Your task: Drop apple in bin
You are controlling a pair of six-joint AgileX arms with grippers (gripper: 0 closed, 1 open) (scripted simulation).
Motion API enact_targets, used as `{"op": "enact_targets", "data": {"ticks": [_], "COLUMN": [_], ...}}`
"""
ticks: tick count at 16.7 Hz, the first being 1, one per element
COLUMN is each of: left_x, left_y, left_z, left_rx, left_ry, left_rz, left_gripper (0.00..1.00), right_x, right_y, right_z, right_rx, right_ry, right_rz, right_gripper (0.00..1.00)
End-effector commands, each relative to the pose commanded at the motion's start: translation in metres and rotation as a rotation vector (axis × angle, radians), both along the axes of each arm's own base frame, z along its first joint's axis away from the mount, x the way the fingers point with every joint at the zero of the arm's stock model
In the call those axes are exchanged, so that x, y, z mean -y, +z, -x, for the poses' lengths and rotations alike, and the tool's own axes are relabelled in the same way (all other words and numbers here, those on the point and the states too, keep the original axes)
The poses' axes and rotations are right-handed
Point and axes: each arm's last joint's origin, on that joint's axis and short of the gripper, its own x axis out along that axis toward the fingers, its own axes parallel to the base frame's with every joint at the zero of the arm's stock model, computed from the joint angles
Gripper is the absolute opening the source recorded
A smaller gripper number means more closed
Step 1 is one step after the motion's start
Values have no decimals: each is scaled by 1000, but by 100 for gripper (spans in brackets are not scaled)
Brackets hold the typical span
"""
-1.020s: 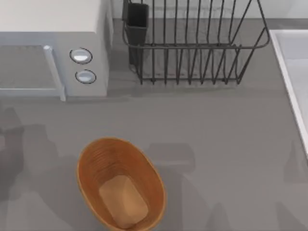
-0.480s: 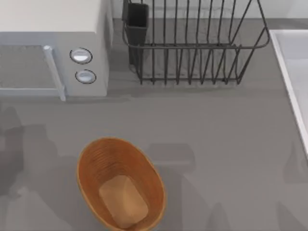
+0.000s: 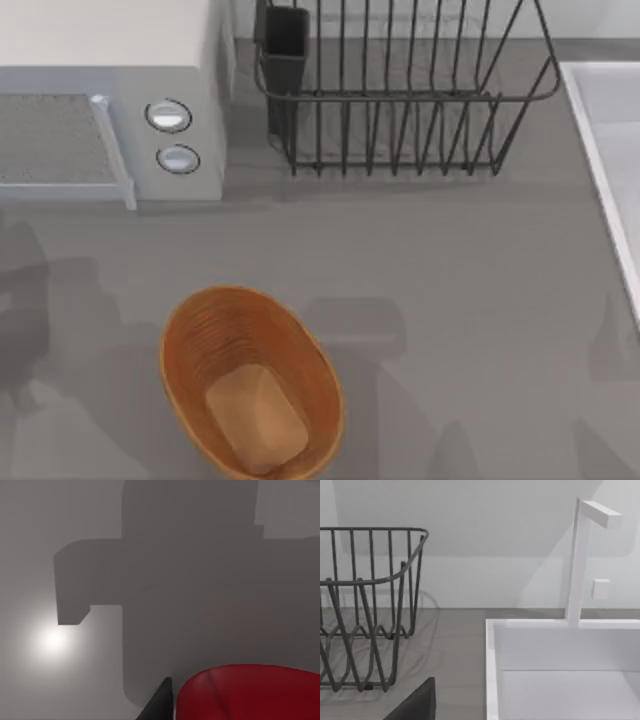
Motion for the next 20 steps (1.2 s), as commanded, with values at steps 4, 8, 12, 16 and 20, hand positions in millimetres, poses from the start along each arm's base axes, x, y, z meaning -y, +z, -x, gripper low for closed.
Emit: {"op": "enact_targets", "data": {"ticks": [4,8,12,16,20], "left_x": [0,0,-13,-32,-27], "left_y": [0,0,14,53,96], "left_z": [0,0,1,6,4], "left_rx": [0,0,22,2,-47], "left_ry": [0,0,15,41,34], "left_rz": [0,0,-13,-2,18], "left_gripper": [0,0,0,0,0], "right_x": [0,0,0,0,0], "right_y": [0,0,0,0,0], "right_z": [0,0,0,0,0], "right_rx": [0,0,0,0,0], "right_ry": [0,0,0,0,0], "right_rz": [0,0,0,0,0], "right_gripper": [100,100,100,100,100]}}
